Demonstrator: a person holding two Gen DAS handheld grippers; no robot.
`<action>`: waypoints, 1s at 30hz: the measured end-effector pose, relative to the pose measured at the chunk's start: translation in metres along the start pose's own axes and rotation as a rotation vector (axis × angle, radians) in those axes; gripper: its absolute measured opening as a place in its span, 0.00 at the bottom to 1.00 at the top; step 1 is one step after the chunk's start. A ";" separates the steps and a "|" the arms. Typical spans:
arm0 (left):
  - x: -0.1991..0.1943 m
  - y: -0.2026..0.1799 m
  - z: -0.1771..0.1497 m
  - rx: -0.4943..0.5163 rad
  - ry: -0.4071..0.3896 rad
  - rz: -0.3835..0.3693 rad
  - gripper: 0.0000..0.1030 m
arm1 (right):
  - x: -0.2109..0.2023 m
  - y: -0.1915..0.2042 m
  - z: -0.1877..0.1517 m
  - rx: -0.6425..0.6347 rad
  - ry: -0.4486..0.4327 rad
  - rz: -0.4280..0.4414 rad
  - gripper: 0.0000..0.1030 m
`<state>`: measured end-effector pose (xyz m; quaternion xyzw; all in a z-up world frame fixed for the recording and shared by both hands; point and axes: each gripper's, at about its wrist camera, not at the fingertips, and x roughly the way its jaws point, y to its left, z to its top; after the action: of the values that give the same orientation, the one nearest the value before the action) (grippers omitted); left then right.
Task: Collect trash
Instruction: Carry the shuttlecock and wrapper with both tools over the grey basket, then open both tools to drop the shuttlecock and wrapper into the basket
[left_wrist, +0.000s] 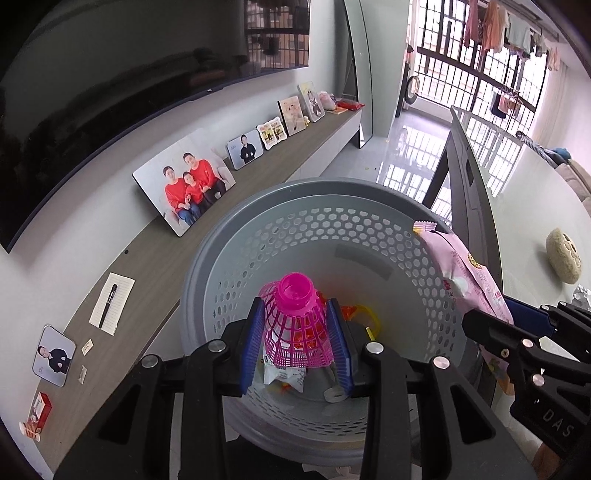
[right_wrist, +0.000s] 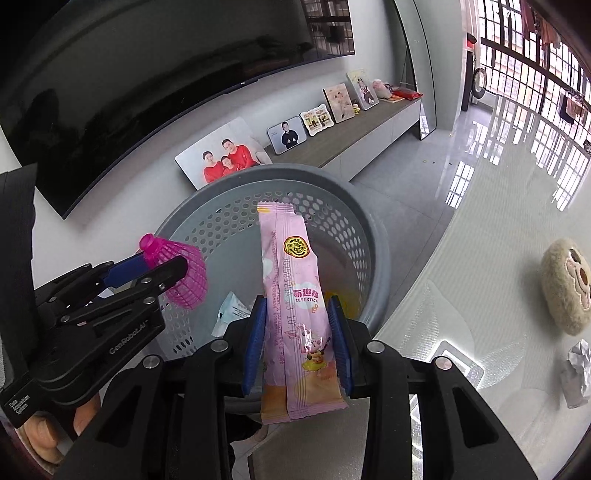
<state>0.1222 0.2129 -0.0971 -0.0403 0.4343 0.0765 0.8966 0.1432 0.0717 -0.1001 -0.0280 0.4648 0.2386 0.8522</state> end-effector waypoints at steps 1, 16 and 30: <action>0.001 -0.001 0.000 0.000 0.000 -0.001 0.35 | 0.000 0.000 0.000 -0.001 0.000 0.000 0.32; 0.018 -0.001 0.001 -0.016 0.022 -0.019 0.35 | 0.004 -0.003 0.002 0.008 0.003 -0.008 0.32; 0.015 0.006 0.001 -0.039 0.011 0.003 0.61 | -0.005 -0.004 0.001 -0.001 -0.040 -0.031 0.48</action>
<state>0.1312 0.2203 -0.1080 -0.0577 0.4378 0.0861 0.8931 0.1436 0.0668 -0.0964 -0.0310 0.4471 0.2260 0.8649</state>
